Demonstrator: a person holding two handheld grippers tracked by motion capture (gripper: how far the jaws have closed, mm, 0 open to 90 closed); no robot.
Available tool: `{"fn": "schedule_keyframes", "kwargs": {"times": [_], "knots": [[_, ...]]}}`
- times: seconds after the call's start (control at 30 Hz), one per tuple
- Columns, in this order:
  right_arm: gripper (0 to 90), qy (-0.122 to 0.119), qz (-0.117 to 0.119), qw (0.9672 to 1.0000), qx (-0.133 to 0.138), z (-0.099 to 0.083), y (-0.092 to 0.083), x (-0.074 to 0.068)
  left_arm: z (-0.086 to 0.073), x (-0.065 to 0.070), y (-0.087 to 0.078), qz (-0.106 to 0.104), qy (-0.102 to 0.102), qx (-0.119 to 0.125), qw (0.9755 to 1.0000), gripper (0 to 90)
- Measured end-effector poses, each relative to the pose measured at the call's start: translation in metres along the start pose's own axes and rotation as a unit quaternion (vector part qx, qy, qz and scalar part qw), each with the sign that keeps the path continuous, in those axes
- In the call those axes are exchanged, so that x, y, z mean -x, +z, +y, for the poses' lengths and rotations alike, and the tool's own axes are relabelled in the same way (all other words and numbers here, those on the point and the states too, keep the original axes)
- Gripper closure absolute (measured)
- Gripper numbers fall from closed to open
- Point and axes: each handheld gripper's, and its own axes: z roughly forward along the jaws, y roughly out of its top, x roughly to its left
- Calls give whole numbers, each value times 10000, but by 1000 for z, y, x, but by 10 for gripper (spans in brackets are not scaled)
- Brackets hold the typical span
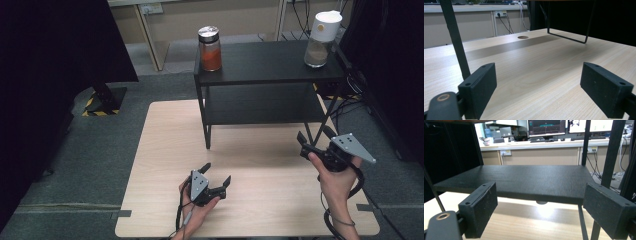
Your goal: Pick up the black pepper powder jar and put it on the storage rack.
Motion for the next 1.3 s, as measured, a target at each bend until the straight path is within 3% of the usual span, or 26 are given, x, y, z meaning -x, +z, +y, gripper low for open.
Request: {"fn": "schedule_keyframes", "kwargs": {"times": [0.53, 0.9, 1.3], "knots": [[125, 50, 138, 9998, -162, -29, -2, 5, 0, 0, 0, 2, 9, 3, 10000, 132], [125, 139, 179, 9988, -435, -54, -2, 7, 0, 1, 0, 5, 14, 2, 10000, 132], [125, 179, 176, 9983, -525, -69, -5, 8, 0, 1, 0, 11, 29, 8, 10000, 133]]}}
